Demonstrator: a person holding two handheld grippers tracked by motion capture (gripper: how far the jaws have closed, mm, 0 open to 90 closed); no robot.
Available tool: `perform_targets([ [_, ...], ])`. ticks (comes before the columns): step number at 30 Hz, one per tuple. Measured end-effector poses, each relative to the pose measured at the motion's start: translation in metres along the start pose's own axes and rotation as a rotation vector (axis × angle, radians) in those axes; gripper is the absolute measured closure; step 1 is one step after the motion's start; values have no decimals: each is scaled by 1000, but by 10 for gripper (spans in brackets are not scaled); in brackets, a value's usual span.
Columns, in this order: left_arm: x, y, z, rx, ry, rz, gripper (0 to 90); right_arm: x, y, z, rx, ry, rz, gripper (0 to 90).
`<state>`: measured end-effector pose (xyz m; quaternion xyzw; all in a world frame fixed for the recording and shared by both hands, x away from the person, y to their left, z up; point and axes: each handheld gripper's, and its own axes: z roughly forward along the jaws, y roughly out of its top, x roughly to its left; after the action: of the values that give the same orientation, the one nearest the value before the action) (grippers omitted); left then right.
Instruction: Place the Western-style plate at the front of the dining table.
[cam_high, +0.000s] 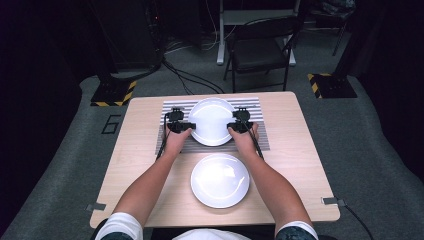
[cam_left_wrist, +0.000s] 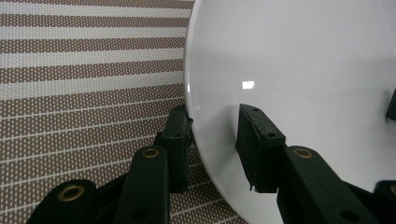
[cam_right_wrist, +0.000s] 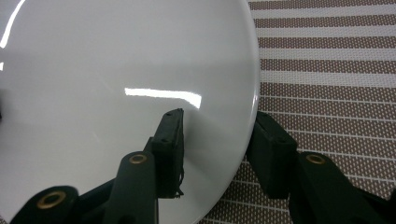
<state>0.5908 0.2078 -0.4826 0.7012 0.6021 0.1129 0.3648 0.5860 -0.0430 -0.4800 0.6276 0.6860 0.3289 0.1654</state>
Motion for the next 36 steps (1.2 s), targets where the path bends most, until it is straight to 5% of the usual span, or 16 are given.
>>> perform_targets([
  [36, 3, -2, 14, 30, 34, -9, 629, 1, -5, 19, 42, -26, -17, 534],
])
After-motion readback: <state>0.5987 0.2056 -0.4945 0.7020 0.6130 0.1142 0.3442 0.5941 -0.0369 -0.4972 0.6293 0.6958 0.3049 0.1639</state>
